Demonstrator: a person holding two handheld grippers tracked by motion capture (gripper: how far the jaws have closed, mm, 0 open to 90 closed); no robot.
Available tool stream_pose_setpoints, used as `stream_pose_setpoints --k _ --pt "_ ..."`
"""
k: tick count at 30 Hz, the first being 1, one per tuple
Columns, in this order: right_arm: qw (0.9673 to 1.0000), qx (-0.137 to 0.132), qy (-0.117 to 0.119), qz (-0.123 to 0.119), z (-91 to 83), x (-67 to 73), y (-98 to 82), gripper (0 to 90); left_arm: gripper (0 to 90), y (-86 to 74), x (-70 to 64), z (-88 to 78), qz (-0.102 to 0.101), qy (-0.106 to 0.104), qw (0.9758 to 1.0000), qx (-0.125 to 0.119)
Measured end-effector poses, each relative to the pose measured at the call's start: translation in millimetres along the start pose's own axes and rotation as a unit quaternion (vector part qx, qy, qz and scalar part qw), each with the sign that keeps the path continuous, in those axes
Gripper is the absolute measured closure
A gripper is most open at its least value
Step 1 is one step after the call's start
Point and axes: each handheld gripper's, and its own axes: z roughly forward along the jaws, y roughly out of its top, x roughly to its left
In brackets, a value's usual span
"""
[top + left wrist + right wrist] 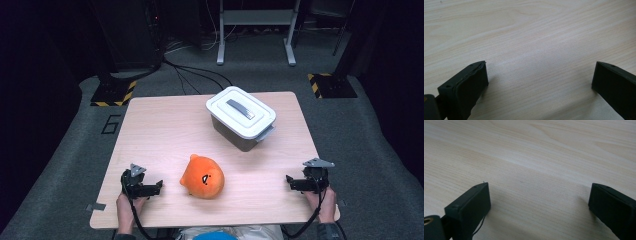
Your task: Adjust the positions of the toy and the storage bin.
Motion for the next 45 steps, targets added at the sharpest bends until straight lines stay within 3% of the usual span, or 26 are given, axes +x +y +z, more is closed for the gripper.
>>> stream_pose_setpoints --k 8,13,19,24,32,45 --pt "1.0000 0.000 -0.001 0.003 0.5 0.6 0.3 2.5 0.2 0.0 -0.5 0.1 -0.002 0.002 1.0000 0.000" --pt "0.9999 0.011 0.006 -0.010 0.7 -1.4 2.3 1.7 0.3 0.1 -0.6 0.1 -0.002 0.002 1.0000 0.000" --pt "0.9997 0.013 0.019 0.001 -2.8 1.7 4.7 2.7 0.3 0.4 -0.6 0.5 -0.002 0.003 1.0000 -0.001" --pt "0.9994 0.005 0.033 -0.002 -10.8 13.6 10.7 2.9 0.3 0.4 -0.7 0.5 -0.002 0.003 1.0000 0.000" --pt "0.9981 0.000 0.054 -0.029 -18.7 36.8 25.8 3.3 0.3 0.6 -0.7 0.4 -0.002 0.004 1.0000 0.001" --pt "0.9932 -0.007 0.086 -0.079 -28.8 75.6 51.0 3.6 0.3 0.5 -0.7 0.5 -0.003 0.004 1.0000 0.001"
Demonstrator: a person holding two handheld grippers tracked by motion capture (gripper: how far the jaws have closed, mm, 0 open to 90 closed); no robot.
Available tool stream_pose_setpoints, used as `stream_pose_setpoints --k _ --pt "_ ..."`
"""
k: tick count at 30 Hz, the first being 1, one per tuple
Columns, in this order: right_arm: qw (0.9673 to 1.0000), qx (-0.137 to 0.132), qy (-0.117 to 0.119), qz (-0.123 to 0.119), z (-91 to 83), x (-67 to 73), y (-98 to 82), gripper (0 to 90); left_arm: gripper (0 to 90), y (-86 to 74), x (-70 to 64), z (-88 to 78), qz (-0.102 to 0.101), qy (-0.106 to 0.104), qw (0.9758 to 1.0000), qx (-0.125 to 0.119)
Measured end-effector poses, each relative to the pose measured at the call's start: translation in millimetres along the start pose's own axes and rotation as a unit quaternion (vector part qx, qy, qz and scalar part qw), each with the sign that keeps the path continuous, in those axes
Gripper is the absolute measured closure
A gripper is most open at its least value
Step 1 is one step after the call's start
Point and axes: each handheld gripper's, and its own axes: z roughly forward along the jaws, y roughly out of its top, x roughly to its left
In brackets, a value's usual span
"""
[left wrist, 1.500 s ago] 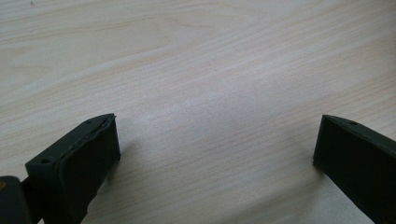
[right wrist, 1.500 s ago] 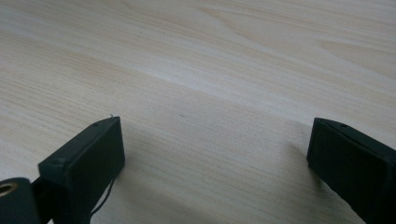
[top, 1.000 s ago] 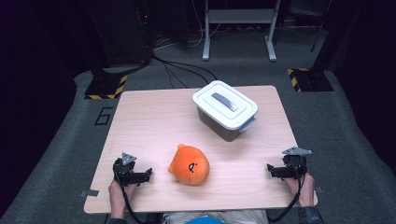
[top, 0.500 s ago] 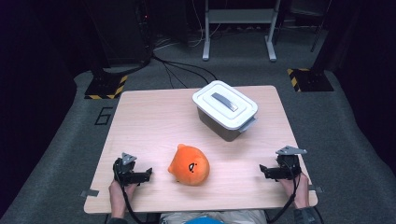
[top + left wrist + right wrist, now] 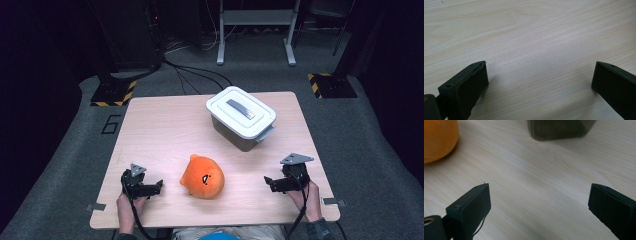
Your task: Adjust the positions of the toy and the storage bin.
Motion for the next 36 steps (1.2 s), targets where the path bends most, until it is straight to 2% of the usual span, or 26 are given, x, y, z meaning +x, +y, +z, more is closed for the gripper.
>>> stream_pose_setpoints --k 6,16,28,36 --pt "0.9996 -0.019 0.017 -0.015 -4.7 15.6 15.1 4.6 0.3 -0.1 -0.1 0.0 0.000 0.000 1.0000 -0.001" --pt "0.9979 -0.018 0.041 -0.047 -0.6 40.6 40.3 4.2 0.4 -0.1 -0.1 0.0 -0.001 0.000 1.0000 -0.001" --pt "0.9945 -0.020 0.060 -0.084 3.4 61.1 62.2 3.8 0.4 -0.1 0.0 0.0 0.000 0.000 1.0000 -0.001" --pt "0.9925 -0.022 0.072 -0.096 4.7 71.6 72.8 3.7 0.5 -0.2 -0.1 0.0 0.000 0.000 1.0000 -0.002"
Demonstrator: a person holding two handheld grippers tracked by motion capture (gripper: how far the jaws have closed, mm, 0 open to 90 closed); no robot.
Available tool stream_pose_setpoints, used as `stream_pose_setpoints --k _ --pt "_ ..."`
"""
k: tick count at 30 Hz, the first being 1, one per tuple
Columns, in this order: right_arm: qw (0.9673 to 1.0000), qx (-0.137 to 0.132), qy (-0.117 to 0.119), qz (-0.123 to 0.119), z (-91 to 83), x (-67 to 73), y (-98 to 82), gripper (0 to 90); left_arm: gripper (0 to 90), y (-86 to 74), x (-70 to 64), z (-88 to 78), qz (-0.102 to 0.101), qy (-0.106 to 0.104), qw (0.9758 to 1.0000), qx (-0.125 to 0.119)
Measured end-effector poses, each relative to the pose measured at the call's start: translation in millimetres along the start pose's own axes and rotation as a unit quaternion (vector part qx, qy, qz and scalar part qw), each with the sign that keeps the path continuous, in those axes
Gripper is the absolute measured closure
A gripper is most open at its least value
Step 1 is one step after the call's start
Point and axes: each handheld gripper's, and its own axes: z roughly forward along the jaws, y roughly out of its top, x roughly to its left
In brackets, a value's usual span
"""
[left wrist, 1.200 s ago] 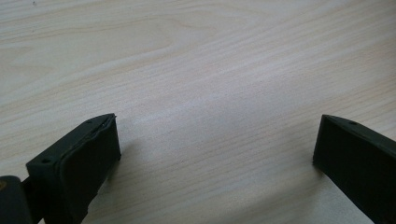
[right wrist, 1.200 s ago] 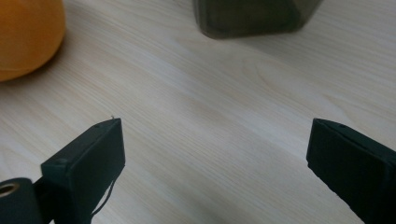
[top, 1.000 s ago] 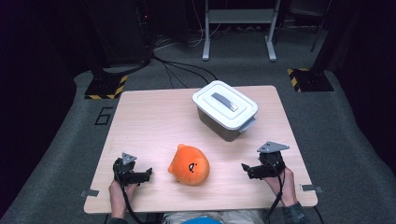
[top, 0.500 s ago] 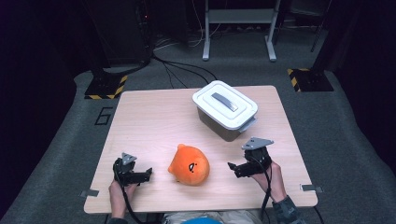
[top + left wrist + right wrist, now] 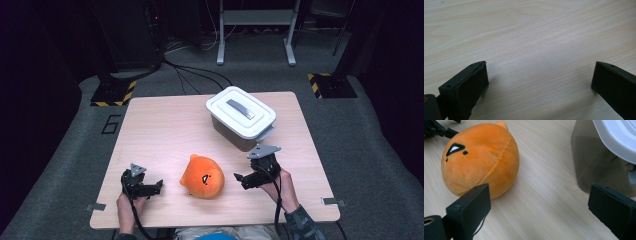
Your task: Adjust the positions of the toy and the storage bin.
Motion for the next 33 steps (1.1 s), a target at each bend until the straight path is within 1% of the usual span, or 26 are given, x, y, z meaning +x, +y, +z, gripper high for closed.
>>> stream_pose_setpoints --k 2,3,5,7,8,12,13,15,16,18,21,23,25,26,30,32,33 --pt "1.0000 -0.002 0.002 -0.004 1.2 2.6 3.9 3.5 0.6 0.0 -0.1 -0.1 0.000 0.000 1.0000 0.000" --pt "1.0000 0.000 0.004 -0.002 1.5 3.9 5.0 3.5 0.6 0.0 -0.1 -0.1 0.000 0.000 1.0000 0.000" --pt "0.9999 -0.001 0.005 -0.012 2.9 5.6 8.3 3.2 0.6 0.0 0.0 0.0 0.000 0.000 1.0000 0.000" --pt "0.9999 0.001 0.008 -0.008 3.4 7.5 9.8 3.1 0.6 0.0 -0.1 -0.1 0.000 0.000 1.0000 0.000" --pt "0.9998 0.000 0.013 -0.013 4.8 9.8 13.0 3.0 0.6 0.0 -0.1 -0.1 0.000 0.000 1.0000 0.000" --pt "0.9997 0.000 0.020 -0.014 5.6 13.9 18.2 3.0 0.7 0.0 -0.2 -0.4 0.001 0.001 1.0000 0.000" --pt "0.9996 -0.003 0.021 -0.020 6.4 14.5 19.7 3.0 0.7 0.0 -0.1 -0.2 0.001 0.001 1.0000 0.000" --pt "0.9995 0.002 0.023 -0.021 7.8 17.5 22.5 3.0 0.7 0.0 -0.2 -0.4 0.001 0.001 1.0000 0.000" --pt "0.9993 0.000 0.025 -0.027 8.7 17.8 23.5 2.9 0.7 0.0 -0.1 -0.3 0.001 0.001 1.0000 0.000" --pt "0.9993 0.004 0.027 -0.026 9.9 20.8 25.6 2.9 0.7 0.0 -0.1 -0.1 0.000 0.001 1.0000 0.000" --pt "0.9989 0.004 0.034 -0.034 12.1 23.4 29.4 2.8 0.7 0.0 0.0 -0.1 0.000 0.000 1.0000 0.000" --pt "0.9987 0.004 0.037 -0.033 12.3 26.0 32.0 2.8 0.7 0.0 0.0 -0.1 0.000 0.000 1.0000 0.000" --pt "0.9984 0.001 0.040 -0.040 13.3 27.8 35.2 2.8 0.7 0.0 0.0 -0.1 0.000 0.000 1.0000 0.000" --pt "0.9985 0.002 0.041 -0.037 13.8 29.3 36.4 2.8 0.7 0.0 0.0 -0.1 0.000 0.000 1.0000 0.000" --pt "0.9973 0.007 0.055 -0.049 19.6 34.5 42.6 2.6 0.7 0.0 0.0 -0.1 0.000 0.000 1.0000 0.000" --pt "0.9970 0.011 0.060 -0.047 21.8 38.0 45.3 2.4 0.7 0.0 0.0 -0.1 0.000 0.000 1.0000 0.000" --pt "0.9967 0.010 0.063 -0.050 23.0 39.1 46.8 2.3 0.7 0.0 0.0 -0.1 0.000 0.000 1.0000 0.000"
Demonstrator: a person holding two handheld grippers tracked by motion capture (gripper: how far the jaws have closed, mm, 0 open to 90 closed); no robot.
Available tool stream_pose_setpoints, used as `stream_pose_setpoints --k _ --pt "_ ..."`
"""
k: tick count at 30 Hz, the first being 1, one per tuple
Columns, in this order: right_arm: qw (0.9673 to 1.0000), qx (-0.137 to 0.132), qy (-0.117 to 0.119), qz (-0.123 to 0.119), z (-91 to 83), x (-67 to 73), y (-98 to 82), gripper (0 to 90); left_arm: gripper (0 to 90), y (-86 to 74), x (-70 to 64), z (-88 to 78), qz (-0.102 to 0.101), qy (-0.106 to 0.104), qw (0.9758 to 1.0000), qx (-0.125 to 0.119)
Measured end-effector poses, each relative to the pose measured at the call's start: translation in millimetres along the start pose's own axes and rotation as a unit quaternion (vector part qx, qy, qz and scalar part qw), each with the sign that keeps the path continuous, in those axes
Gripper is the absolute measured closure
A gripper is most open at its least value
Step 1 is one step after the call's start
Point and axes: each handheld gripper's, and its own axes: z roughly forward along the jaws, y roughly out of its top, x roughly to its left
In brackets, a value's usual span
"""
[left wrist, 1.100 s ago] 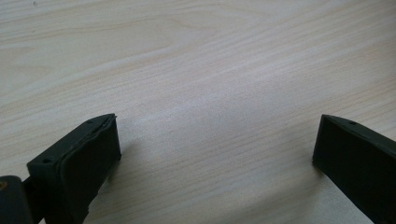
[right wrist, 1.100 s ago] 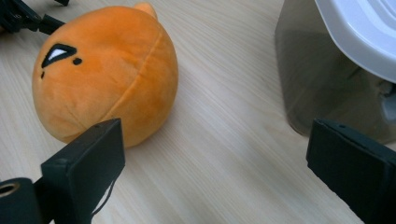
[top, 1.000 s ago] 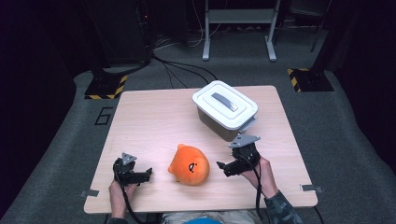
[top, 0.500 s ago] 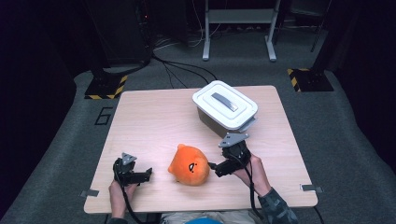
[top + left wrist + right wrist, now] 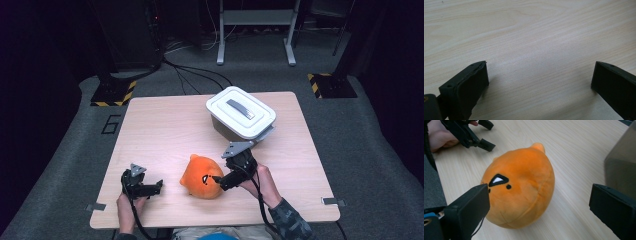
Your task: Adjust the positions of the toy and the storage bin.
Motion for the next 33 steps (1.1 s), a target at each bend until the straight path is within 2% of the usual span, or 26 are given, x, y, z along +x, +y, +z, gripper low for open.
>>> stream_pose_setpoints --k 7,11,12,15,22,26,28,33 --pt "0.9996 0.011 0.020 -0.018 12.4 10.3 13.0 0.8 0.8 0.0 0.0 0.0 0.000 0.000 1.0000 0.000" --pt "0.9983 0.031 0.038 -0.032 27.1 17.3 19.6 0.0 0.8 0.0 0.0 0.0 0.000 0.000 1.0000 0.000" --pt "0.9980 0.038 0.042 -0.028 30.8 19.9 20.9 0.0 0.7 0.0 0.1 0.0 0.000 0.000 1.0000 0.000" --pt "0.9969 0.051 0.046 -0.038 41.2 25.2 24.1 0.0 0.8 0.0 0.1 0.0 0.000 0.000 1.0000 0.000" --pt "0.9939 0.091 0.019 -0.060 67.6 36.6 24.7 0.0 0.9 0.0 0.0 0.0 0.000 0.000 1.0000 0.000" --pt "0.9931 0.092 -0.001 -0.073 74.7 38.3 23.8 0.0 0.9 0.0 0.0 -0.1 0.001 0.000 1.0000 0.000" --pt "0.9928 0.095 -0.010 -0.072 77.0 39.0 23.3 0.8 0.9 0.0 0.0 0.0 0.000 0.000 1.0000 0.000" --pt "0.9927 0.096 -0.016 -0.071 81.8 35.8 20.4 5.5 0.9 0.0 0.0 -0.1 0.000 0.000 1.0000 0.000"
